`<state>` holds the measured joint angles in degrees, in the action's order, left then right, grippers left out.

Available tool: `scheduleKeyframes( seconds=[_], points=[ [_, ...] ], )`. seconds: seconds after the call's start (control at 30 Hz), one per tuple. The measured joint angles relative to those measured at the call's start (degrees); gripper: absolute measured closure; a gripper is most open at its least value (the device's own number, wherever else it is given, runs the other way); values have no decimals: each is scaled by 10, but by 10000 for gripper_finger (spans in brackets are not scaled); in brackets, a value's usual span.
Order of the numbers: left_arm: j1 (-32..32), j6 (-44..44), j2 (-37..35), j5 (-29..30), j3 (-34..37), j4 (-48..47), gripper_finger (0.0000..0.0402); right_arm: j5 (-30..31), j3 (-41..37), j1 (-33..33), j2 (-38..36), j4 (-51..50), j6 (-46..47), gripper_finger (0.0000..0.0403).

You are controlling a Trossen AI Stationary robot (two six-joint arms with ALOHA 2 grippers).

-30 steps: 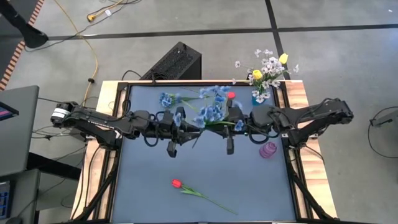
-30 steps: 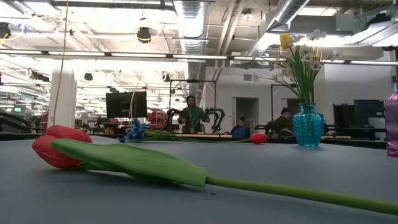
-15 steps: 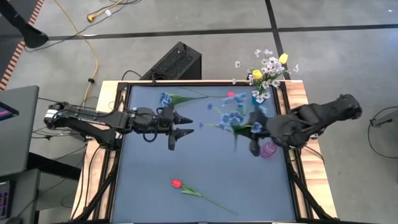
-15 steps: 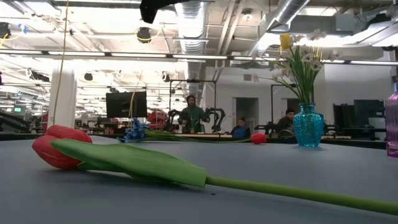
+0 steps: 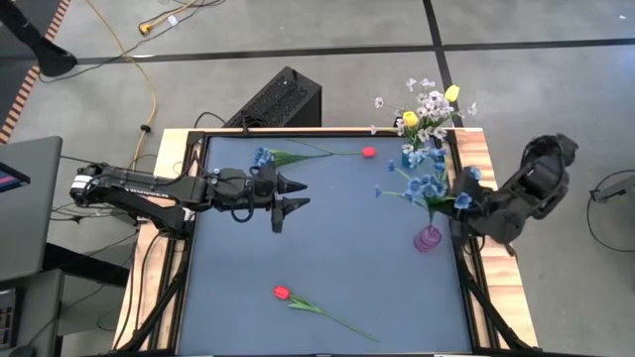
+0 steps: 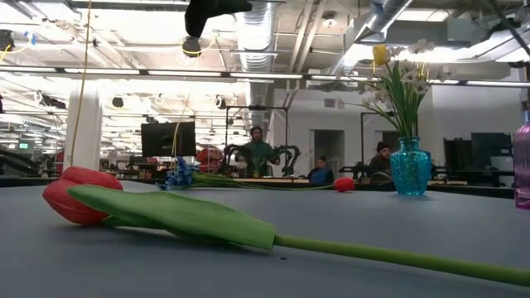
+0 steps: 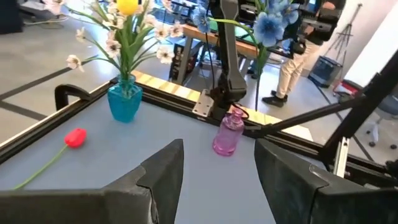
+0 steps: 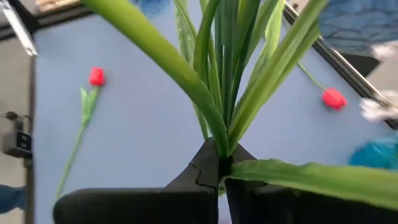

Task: Sort flowers into vase by color
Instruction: Put the bottom blue flowers into the violet vase

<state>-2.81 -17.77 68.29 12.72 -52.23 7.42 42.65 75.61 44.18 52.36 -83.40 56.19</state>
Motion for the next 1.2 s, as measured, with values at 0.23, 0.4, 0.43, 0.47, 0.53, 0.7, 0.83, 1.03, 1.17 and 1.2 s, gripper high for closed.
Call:
scheduleKeyframes(
  seconds=[0.23,0.4,0.43,0.47,0.53,0.7,0.83,1.03,1.17,1.2],
  points=[
    [0,-35,0,27,0,0,216,58,-5,55,-17,-62,55,368],
    [0,-62,0,33,0,-2,216,58,-61,76,-39,-65,73,369],
    [0,-66,0,33,0,-2,216,57,-73,80,-45,-66,77,370],
    [0,-69,0,34,0,-2,216,56,-82,84,-51,-66,81,371],
    [0,-74,0,42,0,-2,216,55,-94,90,-63,-66,83,371],
    [0,-85,0,64,0,-2,216,34,-103,92,-83,-66,85,368],
    [0,-87,0,68,0,-2,216,30,-103,93,-86,-66,78,370],
    [-3,-91,1,69,0,-3,216,64,-145,110,-88,-64,95,368],
    [-9,-91,1,74,0,-5,216,65,-197,122,-89,-54,133,368],
    [-9,-91,1,74,0,-5,216,61,-208,127,-89,-49,141,368]
  ],
)
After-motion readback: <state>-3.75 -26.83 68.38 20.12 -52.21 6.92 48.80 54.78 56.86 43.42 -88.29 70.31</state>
